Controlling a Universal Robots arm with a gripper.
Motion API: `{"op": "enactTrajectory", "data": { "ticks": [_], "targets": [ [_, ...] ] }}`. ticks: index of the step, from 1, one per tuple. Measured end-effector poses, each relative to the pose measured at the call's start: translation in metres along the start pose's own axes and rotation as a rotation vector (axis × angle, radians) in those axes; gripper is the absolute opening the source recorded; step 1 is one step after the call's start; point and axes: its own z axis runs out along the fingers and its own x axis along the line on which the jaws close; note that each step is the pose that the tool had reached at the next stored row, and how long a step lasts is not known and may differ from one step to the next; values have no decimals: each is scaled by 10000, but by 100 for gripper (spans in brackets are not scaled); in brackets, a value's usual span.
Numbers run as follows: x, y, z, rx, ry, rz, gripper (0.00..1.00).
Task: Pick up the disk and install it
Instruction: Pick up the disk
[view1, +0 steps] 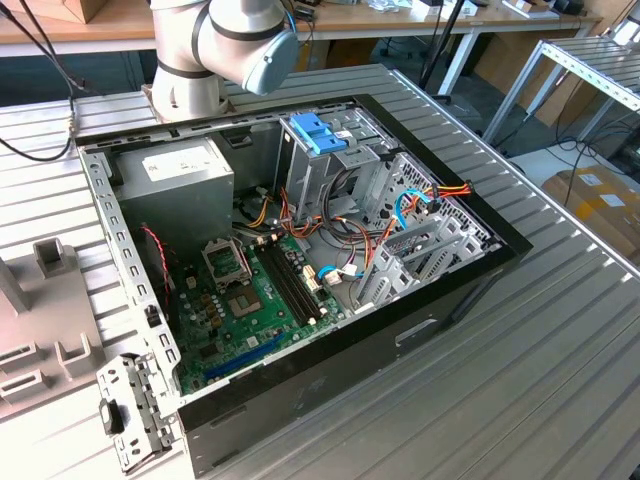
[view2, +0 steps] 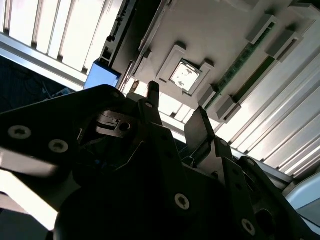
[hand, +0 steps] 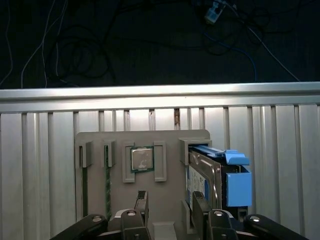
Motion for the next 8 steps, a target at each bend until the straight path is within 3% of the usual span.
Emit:
{"op": "enactTrajectory", "data": {
  "ticks": [8],
  "targets": [
    [1,23,14,0,0,0,48]
  ]
}}
